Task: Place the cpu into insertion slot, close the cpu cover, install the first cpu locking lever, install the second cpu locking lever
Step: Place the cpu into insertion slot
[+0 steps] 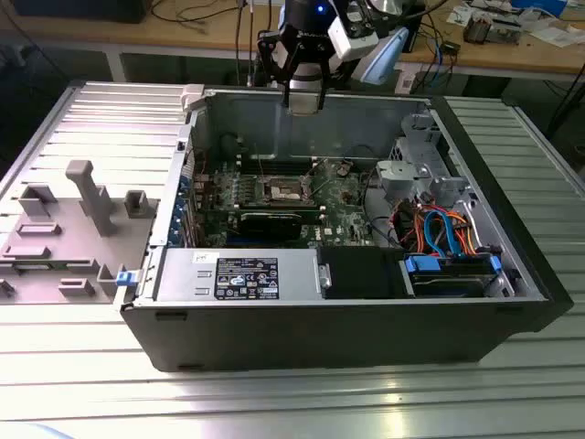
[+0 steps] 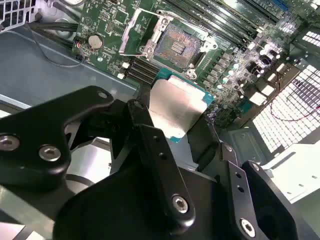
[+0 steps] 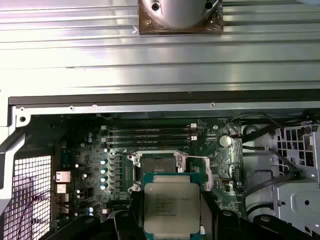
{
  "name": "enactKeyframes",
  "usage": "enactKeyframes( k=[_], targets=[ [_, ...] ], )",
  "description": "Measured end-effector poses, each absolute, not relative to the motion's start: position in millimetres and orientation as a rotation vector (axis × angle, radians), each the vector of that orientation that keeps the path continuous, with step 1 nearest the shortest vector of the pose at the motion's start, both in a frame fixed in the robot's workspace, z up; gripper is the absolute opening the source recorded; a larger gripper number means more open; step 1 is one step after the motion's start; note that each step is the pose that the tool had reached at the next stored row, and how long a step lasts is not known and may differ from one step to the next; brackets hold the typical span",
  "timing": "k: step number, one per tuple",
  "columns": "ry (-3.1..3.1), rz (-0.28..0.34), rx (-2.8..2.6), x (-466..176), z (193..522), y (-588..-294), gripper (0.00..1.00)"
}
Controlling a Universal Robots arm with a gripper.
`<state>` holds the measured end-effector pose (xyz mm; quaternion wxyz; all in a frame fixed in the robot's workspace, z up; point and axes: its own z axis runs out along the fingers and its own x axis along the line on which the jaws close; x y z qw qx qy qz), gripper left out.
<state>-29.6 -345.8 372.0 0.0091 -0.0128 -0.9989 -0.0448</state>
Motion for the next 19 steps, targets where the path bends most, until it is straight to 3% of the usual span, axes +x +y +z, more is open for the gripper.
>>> enactKeyframes(
  k=[19],
  targets=[
    [-3.117, -0.141, -0.234, -33.1, 369.9, -346.0, 0.54]
  ],
)
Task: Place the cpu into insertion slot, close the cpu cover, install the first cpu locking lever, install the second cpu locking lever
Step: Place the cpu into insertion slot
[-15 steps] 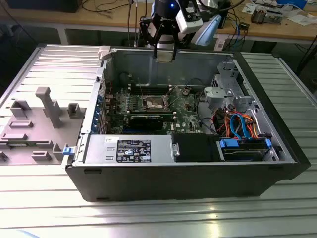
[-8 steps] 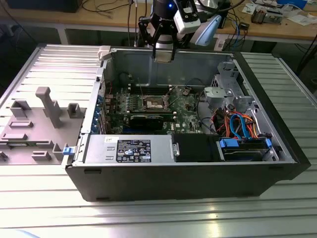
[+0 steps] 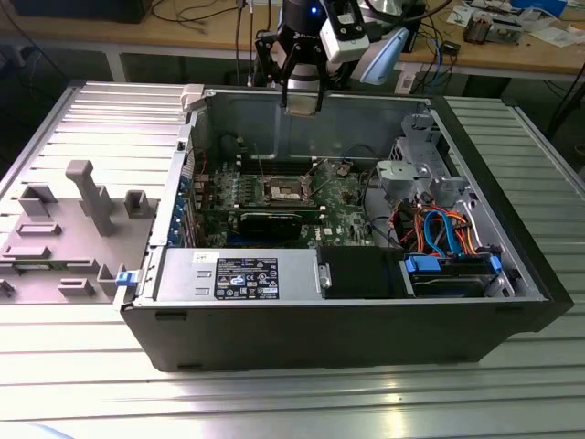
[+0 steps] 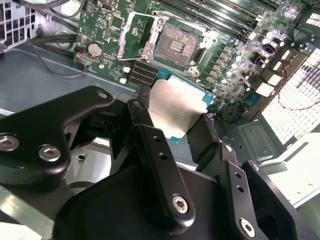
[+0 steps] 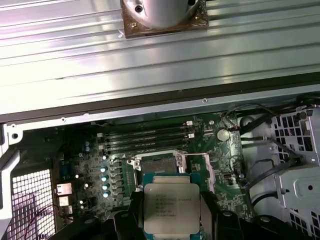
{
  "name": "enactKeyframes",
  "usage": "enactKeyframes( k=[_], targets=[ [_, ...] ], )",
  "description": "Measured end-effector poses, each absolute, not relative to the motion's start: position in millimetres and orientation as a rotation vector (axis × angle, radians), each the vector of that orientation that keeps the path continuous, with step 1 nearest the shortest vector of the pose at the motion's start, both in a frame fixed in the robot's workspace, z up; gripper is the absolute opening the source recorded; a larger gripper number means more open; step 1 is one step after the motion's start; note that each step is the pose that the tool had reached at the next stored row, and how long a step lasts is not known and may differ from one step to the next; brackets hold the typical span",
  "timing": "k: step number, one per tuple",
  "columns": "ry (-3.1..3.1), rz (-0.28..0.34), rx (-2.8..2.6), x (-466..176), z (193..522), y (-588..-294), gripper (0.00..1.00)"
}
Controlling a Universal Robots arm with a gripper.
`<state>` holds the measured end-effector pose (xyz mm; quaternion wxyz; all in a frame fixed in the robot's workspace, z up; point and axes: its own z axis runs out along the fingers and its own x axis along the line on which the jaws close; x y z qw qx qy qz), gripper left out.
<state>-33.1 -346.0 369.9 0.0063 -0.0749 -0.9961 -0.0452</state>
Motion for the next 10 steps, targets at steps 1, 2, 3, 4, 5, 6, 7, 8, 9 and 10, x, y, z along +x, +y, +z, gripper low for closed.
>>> enactKeyframes(
  k=[1, 2, 3, 4, 5, 6, 7, 8, 9, 10],
  targets=[
    [-3.115, -0.142, -0.263, -33.1, 369.7, -346.0, 0.54],
    [-3.115, -0.142, -0.27, -33.1, 369.6, -346.0, 0.54],
    [-3.115, -0.142, -0.27, -33.1, 369.6, -345.9, 0.54],
    [-3.115, -0.142, -0.27, -33.1, 369.6, -346.0, 0.54],
    [-3.115, -0.142, -0.27, -33.1, 369.6, -345.9, 0.54],
    [-3.115, -0.142, -0.27, -33.1, 369.6, -345.9, 0.54],
    [-3.115, -0.142, -0.27, -33.1, 369.6, -345.9, 0.54],
    [-3.115, -0.142, -0.27, -33.1, 369.6, -346.0, 0.54],
    [-3.115, -0.142, -0.271, -33.1, 369.5, -345.9, 0.54],
    [-3.115, -0.142, -0.272, -33.1, 369.6, -346.0, 0.54]
  ],
)
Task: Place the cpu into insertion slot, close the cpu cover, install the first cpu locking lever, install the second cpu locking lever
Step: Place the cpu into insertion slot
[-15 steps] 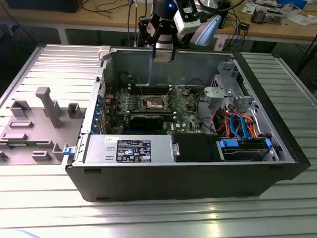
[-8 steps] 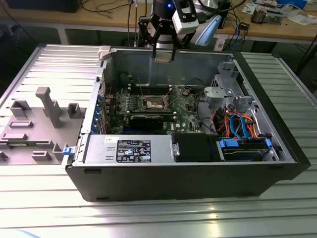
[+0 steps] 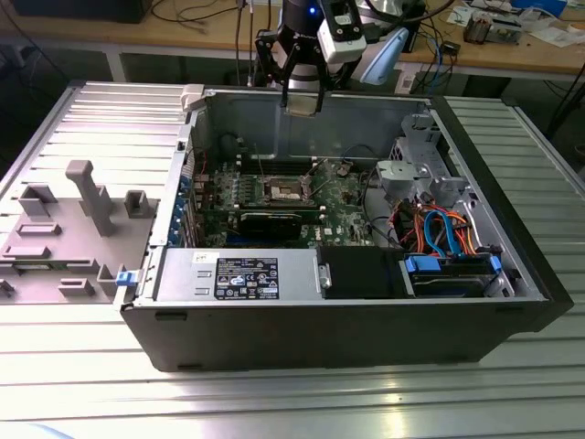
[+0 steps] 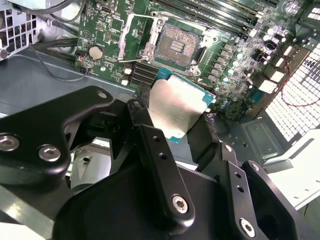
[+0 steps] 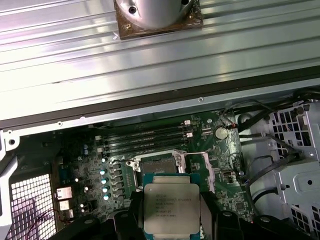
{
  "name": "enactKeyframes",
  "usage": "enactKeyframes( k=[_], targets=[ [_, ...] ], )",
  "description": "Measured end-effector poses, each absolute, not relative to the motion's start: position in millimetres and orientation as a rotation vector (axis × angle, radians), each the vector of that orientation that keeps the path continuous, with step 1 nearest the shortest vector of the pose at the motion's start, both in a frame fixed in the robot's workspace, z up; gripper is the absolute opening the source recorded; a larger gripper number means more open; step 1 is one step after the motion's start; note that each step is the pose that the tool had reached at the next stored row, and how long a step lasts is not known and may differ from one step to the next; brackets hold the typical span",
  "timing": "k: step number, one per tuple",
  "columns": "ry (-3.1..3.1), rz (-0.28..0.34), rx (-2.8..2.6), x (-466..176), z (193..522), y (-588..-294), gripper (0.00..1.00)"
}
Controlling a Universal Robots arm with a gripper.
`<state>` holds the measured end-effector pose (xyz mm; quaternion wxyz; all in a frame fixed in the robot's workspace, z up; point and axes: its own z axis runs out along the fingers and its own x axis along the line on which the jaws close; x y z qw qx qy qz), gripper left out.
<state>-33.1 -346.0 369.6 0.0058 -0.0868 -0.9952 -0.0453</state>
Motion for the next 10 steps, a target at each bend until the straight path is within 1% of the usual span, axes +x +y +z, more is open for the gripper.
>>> enactKeyframes(
  k=[10],
  targets=[
    [-3.104, -0.143, -0.405, -33.1, 368.4, -345.9, 0.54]
  ],
)
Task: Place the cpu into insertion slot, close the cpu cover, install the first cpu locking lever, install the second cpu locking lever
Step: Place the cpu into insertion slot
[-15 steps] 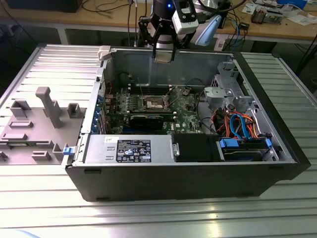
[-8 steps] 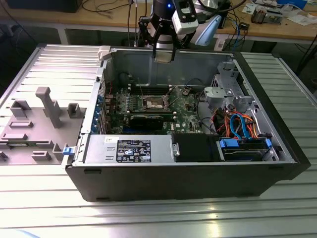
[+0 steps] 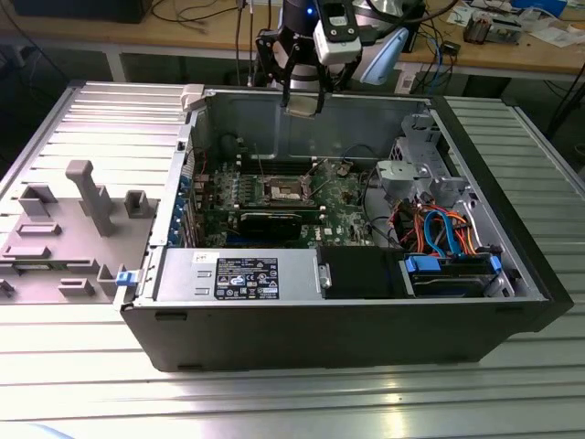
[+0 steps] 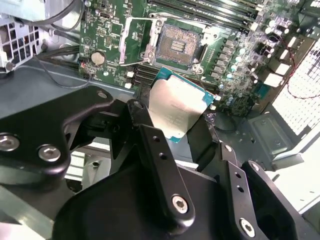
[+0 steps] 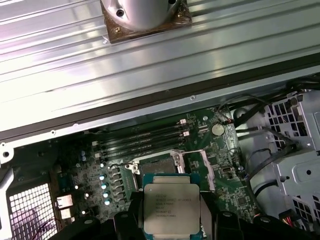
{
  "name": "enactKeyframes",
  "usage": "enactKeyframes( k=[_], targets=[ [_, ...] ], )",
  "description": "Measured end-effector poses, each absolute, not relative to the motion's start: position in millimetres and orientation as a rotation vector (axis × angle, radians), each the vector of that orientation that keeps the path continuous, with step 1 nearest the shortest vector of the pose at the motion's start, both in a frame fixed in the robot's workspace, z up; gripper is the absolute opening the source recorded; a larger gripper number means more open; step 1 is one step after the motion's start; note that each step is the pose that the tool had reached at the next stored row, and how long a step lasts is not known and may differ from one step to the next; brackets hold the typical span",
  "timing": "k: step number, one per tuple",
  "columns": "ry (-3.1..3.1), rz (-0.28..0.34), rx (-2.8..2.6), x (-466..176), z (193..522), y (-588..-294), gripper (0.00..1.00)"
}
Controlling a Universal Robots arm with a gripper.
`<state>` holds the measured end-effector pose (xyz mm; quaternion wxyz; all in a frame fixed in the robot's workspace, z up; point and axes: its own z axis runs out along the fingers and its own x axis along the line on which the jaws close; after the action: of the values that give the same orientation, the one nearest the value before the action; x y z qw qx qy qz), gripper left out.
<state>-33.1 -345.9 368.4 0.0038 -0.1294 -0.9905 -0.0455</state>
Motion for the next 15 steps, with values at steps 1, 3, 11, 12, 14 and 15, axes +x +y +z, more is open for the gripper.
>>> enactKeyframes(
  k=[1, 3, 11, 12, 14, 15],
  targets=[
    [-3.103, -0.143, -0.418, -33.1, 368.3, -346.0, 0.54],
    [-3.1, -0.143, -0.443, -33.0, 368.1, -345.9, 0.54],
    [-3.096, -0.143, -0.479, -33.1, 367.9, -346.0, 0.54],
    [-3.096, -0.143, -0.479, -33.1, 367.9, -346.0, 0.54],
    [-3.096, -0.143, -0.48, -33.1, 367.9, -345.9, 0.54],
    [-3.095, -0.143, -0.484, -33.1, 367.8, -345.9, 0.54]
  ],
)
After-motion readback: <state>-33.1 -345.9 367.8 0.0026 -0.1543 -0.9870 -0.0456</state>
